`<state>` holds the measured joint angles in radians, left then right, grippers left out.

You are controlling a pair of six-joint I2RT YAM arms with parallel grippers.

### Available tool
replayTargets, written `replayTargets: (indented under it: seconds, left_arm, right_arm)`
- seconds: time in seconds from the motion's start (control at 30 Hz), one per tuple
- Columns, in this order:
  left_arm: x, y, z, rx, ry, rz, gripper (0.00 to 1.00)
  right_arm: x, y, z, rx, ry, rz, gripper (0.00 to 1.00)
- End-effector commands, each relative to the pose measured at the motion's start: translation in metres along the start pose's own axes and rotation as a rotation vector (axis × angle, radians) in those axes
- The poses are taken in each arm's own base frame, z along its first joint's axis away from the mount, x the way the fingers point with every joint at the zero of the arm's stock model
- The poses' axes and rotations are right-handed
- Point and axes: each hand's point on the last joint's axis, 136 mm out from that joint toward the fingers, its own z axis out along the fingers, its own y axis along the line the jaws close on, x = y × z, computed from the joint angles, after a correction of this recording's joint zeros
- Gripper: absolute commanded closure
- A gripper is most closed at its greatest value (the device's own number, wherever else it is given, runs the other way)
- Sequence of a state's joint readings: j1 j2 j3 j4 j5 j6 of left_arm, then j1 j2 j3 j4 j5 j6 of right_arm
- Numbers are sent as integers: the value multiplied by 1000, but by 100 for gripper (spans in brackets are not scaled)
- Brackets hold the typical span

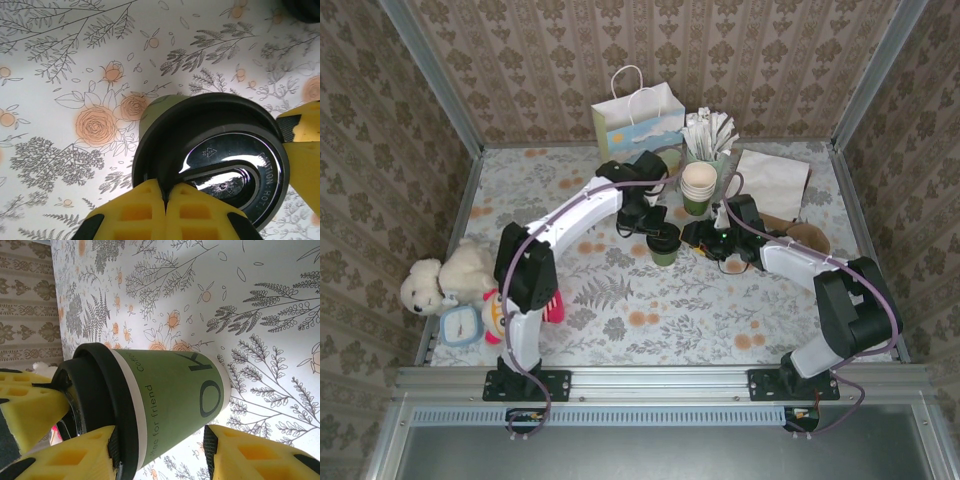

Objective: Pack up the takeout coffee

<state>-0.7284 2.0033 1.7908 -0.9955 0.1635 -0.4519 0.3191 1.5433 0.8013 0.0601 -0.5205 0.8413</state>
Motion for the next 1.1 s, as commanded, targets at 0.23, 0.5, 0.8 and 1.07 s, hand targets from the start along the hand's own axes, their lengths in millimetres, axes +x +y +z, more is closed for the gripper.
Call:
replayTargets:
  seconds: [0.23,0.5,0.8,1.07]
  left_arm:
    - [42,21,52,-88,243,74,100]
    - [-3,-17,-2,26,76,389,100]
    - [-1,-40,0,63,81,538,100]
    - [-1,-41,8,63,88,507,100]
  right_arm:
    - [14,-23,-3,47,63,91,47]
    - [-12,25,-33,-118,84,-35,42]
    - [-16,10,-21,-116,136,41,55]
    - [-6,-12,-10,-66,173,70,58]
